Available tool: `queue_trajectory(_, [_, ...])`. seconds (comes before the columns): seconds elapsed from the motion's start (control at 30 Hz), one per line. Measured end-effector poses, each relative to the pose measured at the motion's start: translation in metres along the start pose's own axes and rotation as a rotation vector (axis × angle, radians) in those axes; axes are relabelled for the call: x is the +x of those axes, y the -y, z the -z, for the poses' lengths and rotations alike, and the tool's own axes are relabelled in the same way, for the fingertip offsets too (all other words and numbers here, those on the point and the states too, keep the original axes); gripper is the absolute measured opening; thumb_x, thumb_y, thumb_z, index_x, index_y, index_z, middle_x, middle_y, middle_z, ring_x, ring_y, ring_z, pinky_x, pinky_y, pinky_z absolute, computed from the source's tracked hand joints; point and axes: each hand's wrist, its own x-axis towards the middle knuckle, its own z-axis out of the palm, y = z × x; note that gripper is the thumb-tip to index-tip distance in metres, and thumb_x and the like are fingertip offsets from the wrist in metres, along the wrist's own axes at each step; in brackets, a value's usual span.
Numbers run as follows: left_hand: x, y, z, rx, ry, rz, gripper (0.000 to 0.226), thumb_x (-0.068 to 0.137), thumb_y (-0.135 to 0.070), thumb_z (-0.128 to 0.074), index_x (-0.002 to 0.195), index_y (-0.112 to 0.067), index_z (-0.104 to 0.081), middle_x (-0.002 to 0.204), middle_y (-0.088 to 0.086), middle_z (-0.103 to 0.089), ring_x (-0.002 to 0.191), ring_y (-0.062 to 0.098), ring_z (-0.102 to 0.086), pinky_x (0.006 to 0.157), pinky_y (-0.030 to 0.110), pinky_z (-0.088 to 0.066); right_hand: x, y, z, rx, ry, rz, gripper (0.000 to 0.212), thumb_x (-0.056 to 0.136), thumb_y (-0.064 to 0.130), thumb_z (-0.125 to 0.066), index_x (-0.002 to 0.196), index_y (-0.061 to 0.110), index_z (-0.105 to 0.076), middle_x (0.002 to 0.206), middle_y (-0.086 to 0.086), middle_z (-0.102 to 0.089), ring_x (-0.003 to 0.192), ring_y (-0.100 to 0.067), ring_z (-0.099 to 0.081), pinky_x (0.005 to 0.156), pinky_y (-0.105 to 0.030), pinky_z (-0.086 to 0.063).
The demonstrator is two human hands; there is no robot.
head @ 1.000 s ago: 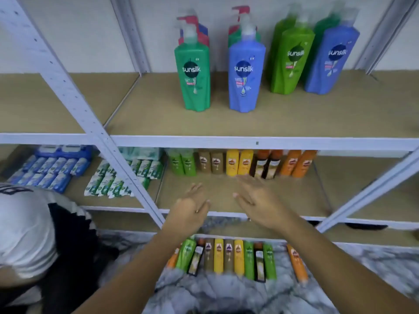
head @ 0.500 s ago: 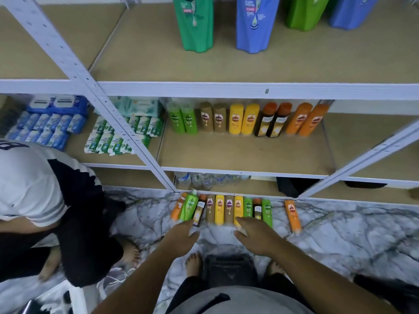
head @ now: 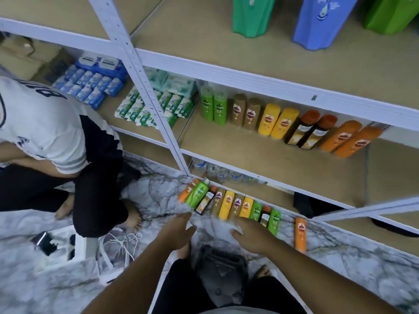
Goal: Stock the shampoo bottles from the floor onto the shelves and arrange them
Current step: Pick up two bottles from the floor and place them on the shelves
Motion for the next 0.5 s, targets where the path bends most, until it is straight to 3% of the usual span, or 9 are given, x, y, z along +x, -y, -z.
queue_trajectory(0.1, [0.018,0.016,0.008,-0.036,0.015,0.008,0.063,0.104,-0.042,-0.047,0.158,-0.015,-0.028,0.158,0.01,-0.04,0.143,0.027,-0.041,0.114,0.034,-0.035,0.036,0.015,0.003,0.075,0.02,-0.012,0.066,0.093,0.061,-0.039,0.151,0.03,-0.035,0.154,0.002,-0.042,0.138,-0.024,-0.045,0.108,-0.04,-0.041])
queue_trajectory(0.2, [0.056,0.042,0.01,-0.083,0.036,0.013,0.061,0.101,-0.042,-0.05,0.155,-0.018,-0.034,0.149,0.009,-0.052,0.131,0.027,-0.053,0.105,0.033,-0.041,0.082,0.029,-0.005,0.145,0.013,-0.053,0.062,0.099,0.051,-0.046,0.155,0.028,-0.032,0.159,0.001,-0.036,0.143,-0.023,-0.039,0.112,-0.038,-0.038])
queue_trajectory(0.33, [0.134,0.086,-0.012,-0.141,0.021,0.039,0.059,0.099,-0.043,-0.052,0.153,-0.022,-0.038,0.15,0.005,-0.05,0.132,0.025,-0.052,0.102,0.034,-0.043,0.17,0.021,-0.042,0.251,0.042,-0.13,0.058,0.101,0.048,-0.047,0.155,0.03,-0.032,0.158,-0.001,-0.037,0.143,-0.021,-0.038,0.114,-0.035,-0.035])
queue_trajectory(0.43, [0.219,0.131,-0.053,-0.14,0.035,0.057,0.064,0.098,-0.045,-0.053,0.155,-0.02,-0.035,0.153,0.006,-0.046,0.137,0.026,-0.048,0.108,0.037,-0.042,0.261,-0.007,-0.086,0.308,0.022,-0.211,0.054,0.101,0.047,-0.048,0.151,0.031,-0.038,0.153,-0.001,-0.045,0.132,-0.02,-0.05,0.104,-0.032,-0.042])
queue_trajectory(0.5, [0.276,0.159,-0.085,-0.145,0.049,0.066,0.066,0.097,-0.046,-0.055,0.154,-0.02,-0.035,0.15,0.009,-0.048,0.134,0.028,-0.05,0.106,0.04,-0.045,0.321,-0.029,-0.115,0.353,0.022,-0.285,0.054,0.099,0.048,-0.049,0.15,0.034,-0.039,0.15,0.001,-0.048,0.107,-0.018,-0.058,0.085,-0.029,-0.046])
